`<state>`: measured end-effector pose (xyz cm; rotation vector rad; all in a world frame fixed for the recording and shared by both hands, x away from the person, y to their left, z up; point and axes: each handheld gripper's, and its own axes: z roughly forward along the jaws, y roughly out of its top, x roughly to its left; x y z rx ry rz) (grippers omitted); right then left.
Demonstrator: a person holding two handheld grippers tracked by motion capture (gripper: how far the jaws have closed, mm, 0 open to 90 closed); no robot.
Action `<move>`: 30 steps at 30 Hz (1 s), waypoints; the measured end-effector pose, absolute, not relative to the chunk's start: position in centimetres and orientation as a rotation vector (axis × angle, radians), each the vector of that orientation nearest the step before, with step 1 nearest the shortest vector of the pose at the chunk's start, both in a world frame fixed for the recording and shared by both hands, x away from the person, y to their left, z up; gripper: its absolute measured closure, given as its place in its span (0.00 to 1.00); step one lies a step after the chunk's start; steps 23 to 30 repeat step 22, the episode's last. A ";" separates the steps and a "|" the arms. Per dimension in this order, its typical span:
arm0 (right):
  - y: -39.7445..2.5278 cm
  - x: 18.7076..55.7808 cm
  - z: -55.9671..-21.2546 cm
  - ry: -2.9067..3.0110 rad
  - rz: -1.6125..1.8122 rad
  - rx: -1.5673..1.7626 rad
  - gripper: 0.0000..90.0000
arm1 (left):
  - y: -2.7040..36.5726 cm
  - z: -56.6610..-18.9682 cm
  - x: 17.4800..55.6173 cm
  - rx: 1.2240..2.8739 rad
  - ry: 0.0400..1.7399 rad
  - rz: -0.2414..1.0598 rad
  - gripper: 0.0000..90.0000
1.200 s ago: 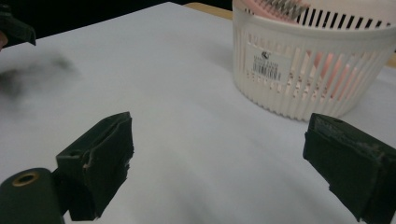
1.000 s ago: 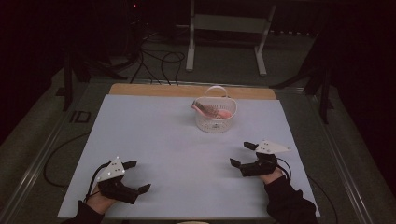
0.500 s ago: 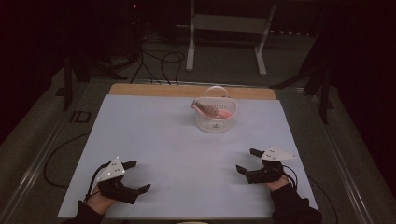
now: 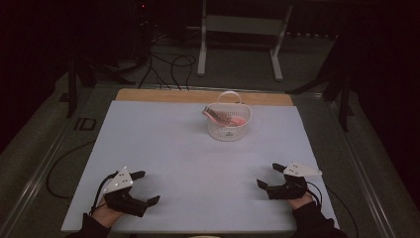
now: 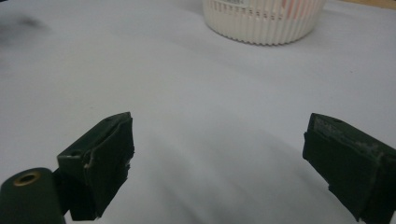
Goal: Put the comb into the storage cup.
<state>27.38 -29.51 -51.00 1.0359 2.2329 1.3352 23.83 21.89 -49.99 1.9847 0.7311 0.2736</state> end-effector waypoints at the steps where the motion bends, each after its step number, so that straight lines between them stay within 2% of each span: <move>1: -29.5 27.4 -51.0 2.231 1.337 1.040 0.10 | 21.9 -50.0 23.8 1.988 0.728 0.274 0.00; 30: -29.0 27.8 -51.4 2.256 1.322 1.026 0.10 | 21.8 -50.0 23.8 1.992 0.727 0.277 0.00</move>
